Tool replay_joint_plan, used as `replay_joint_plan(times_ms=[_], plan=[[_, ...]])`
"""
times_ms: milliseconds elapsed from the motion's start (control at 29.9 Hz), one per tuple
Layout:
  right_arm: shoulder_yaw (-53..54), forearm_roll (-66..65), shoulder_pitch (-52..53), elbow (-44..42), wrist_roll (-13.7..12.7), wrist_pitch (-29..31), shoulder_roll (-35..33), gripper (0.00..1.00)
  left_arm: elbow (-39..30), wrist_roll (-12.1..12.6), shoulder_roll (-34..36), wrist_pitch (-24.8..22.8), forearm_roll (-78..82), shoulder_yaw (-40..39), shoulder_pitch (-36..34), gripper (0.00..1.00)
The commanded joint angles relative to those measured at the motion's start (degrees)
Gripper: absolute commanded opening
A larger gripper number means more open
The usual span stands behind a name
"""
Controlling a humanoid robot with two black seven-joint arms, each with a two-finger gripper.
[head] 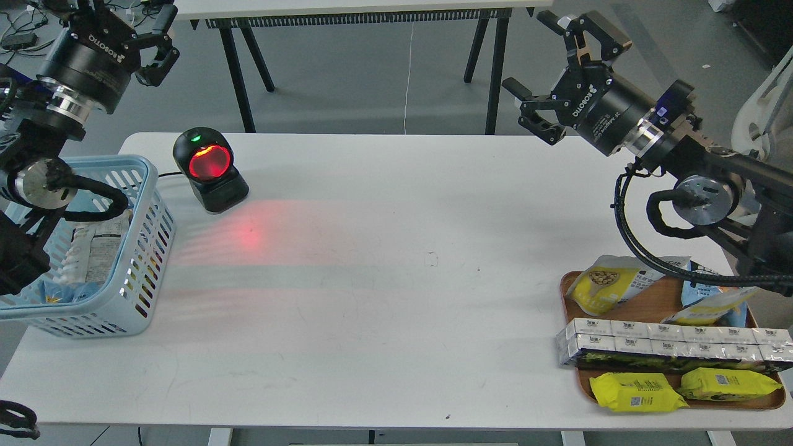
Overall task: Scan snack and place in basket
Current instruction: 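Move the right gripper down toward the yellow snack packet on the tray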
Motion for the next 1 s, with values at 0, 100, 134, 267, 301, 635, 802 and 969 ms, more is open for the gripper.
replay_joint_plan(times_ms=[0, 100, 134, 267, 301, 635, 802, 969], plan=[[0.1, -0.4, -0.5, 1.0, 0.0, 0.0, -0.5, 0.97, 0.6, 0.0, -0.5, 0.0, -0.1, -0.1, 1.2, 1.0], [-0.2, -0.7, -0.3, 1.2, 0.0, 0.0, -0.9, 0.97, 0.2, 0.0, -0.6, 0.0, 0.1, 0.0, 2.2, 1.0], [-0.4, -1.5, -0.2, 1.4, 0.0, 0.0, -1.2, 0.97, 0.4, 0.0, -0.6, 0.0, 0.5, 0.1, 2.2, 1.0], [-4.7, -16.8, 3.0, 4.3, 0.0, 0.0, -7.8, 0.97, 0.1, 0.0, -1.0, 0.0, 0.0, -0.3, 1.4, 1.0], [-6.6, -21.3, 4.9, 5.5, 0.0, 0.0, -9.6, 0.97, -0.1, 0.0, -1.4, 0.0, 0.0, -0.3, 1.3, 1.0], [-33.6, -47.1, 30.6, 12.8, 0.0, 0.0, -19.9, 0.97, -0.1, 0.0, -7.5, 0.0, -0.1, -3.2, 0.5, 1.0], [-37.2, -70.4, 39.3, 18.7, 0.0, 0.0, -20.3, 0.97, -0.2, 0.0, -7.7, 0.0, 0.0, -3.1, 0.1, 1.0], [-40.0, -90.7, 43.1, 24.0, 0.0, 0.0, -20.8, 0.97, -0.1, 0.0, -6.0, 0.0, 0.0, -2.9, 0.0, 1.0]])
